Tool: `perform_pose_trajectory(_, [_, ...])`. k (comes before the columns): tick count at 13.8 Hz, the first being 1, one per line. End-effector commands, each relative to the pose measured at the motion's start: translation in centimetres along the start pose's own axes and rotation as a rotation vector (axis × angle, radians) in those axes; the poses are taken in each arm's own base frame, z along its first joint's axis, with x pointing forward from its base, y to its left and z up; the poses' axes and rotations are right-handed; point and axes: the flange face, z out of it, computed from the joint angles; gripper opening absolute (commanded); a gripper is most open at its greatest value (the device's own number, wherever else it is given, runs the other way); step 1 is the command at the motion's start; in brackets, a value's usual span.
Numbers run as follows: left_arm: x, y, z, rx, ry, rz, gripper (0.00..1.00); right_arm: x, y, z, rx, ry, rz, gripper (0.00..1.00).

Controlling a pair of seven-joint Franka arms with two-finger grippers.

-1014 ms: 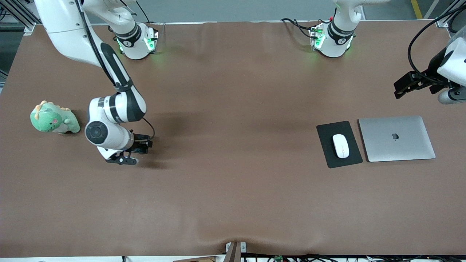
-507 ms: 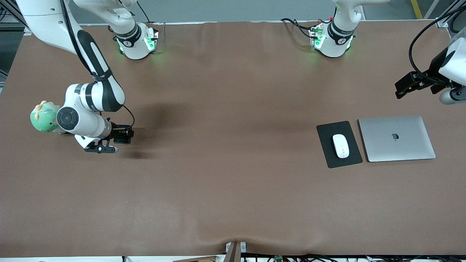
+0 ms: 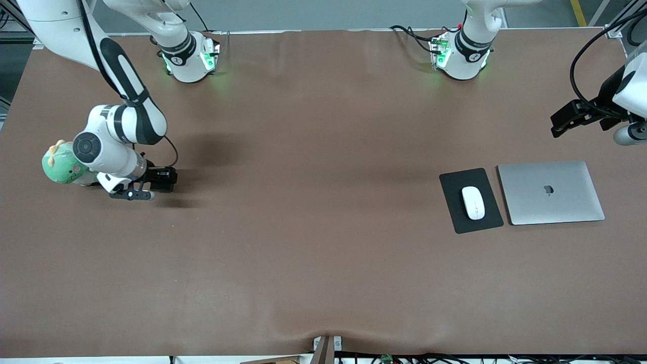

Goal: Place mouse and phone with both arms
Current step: 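Carry the phone with the right gripper toward the green plush toy, then lower the phone beside the plush toy and open the right gripper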

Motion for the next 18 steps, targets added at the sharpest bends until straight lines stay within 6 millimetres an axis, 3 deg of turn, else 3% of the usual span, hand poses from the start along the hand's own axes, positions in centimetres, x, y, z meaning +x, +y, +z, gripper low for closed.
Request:
perform_pose_trajectory(1, [-0.4, -0.5, -0.5, -0.022, -0.001, 0.007, 1.00, -2.2, 3.3, 0.0, 0.005, 0.008, -0.029, 0.00])
perform_pose_trajectory(6, [-0.4, -0.5, -0.6, -0.022, 0.000, 0.007, 1.00, -5.1, 3.6, 2.7, 0.001, 0.041, -0.013, 0.00])
perform_pose_trajectory(9, [-0.4, -0.5, -0.5, -0.022, -0.002, 0.007, 1.00, -5.5, 3.8, 3.1, 0.001, 0.037, -0.035, 0.00])
perform_pose_trajectory(10, [-0.4, -0.5, -0.5, -0.022, -0.002, 0.007, 1.00, -5.4, 4.1, 3.0, 0.002, 0.038, -0.032, 0.38])
perform_pose_trajectory(11, [-0.4, -0.5, -0.6, -0.022, 0.000, 0.007, 1.00, -5.3, 4.2, 2.9, 0.002, 0.038, -0.030, 0.99])
perform_pose_trajectory(13, [-0.4, -0.4, -0.4, -0.021, -0.003, 0.009, 1.00, -4.9, 4.1, 2.6, 0.001, 0.043, -0.032, 1.00])
perform_pose_trajectory(18, [-0.4, -0.5, -0.5, -0.022, 0.000, 0.007, 1.00, -1.2, 4.6, -0.9, 0.000, 0.060, -0.032, 1.00])
